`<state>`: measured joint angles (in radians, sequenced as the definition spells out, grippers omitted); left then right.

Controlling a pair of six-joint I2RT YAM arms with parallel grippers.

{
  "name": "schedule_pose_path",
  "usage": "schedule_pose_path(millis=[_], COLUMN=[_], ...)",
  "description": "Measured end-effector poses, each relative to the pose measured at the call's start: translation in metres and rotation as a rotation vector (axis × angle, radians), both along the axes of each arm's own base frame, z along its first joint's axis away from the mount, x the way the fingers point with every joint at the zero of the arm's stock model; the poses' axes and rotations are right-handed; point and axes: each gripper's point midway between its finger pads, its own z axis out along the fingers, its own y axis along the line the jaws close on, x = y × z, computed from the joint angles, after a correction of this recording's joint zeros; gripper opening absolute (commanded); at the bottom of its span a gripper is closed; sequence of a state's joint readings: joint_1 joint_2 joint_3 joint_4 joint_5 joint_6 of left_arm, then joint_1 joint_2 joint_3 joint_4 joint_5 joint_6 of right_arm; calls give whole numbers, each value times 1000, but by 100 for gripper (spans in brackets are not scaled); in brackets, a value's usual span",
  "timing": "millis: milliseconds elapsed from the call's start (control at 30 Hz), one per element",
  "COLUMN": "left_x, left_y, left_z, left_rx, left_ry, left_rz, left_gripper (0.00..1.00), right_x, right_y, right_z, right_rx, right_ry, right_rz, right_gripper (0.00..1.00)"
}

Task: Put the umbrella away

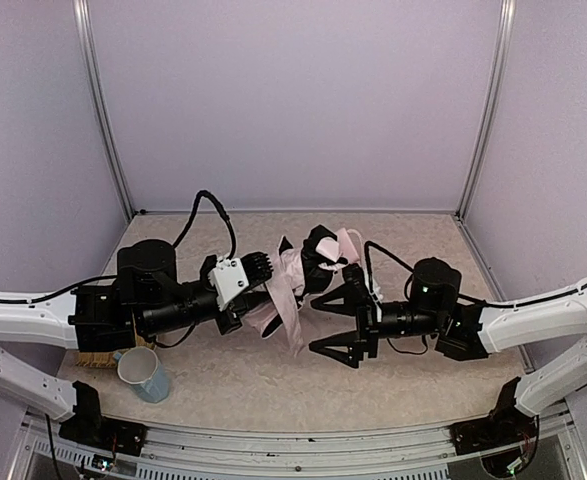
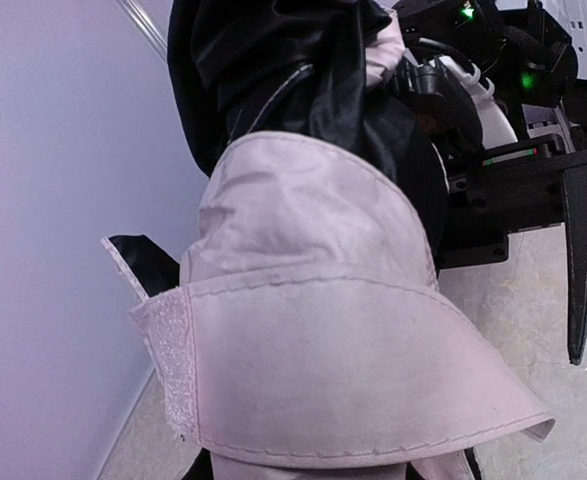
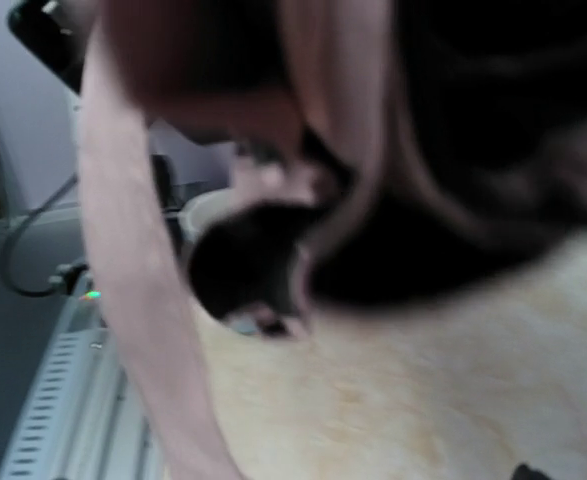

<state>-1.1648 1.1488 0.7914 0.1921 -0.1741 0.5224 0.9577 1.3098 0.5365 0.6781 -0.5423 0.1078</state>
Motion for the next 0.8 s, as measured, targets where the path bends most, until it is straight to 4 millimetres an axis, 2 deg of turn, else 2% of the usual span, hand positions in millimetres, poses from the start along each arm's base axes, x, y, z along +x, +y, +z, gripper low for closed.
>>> schedule_pose_path(millis=[200, 267, 300, 333, 433, 600, 800], left_x=[-2, 0, 1, 2, 4, 7, 9], left_y=[0, 1, 3, 3, 6, 10, 11], left_z=[-3, -3, -4, -5, -5, -5, -4], left_rx=[15, 19, 22, 25, 33, 35, 39], left_ry=[0, -1, -1, 0, 0, -3, -12], left_rz=[-7, 6, 14, 18, 35, 57, 68], left_gripper=[0, 0, 0, 0, 0, 0, 0], right_x=[-7, -4, -4, -4, -4, 0, -1], right_y=[23, 25, 28, 29, 34, 40, 33], right_z=[-2, -3, -3, -3, -1, 2, -6], right_rx=[22, 33, 43, 49, 67, 85, 80], right_ry=[54, 67, 77, 76, 97, 104, 143], right_rz=[130, 143, 154, 163, 191, 201, 175], right_gripper=[84, 74, 62, 58, 63, 64, 66])
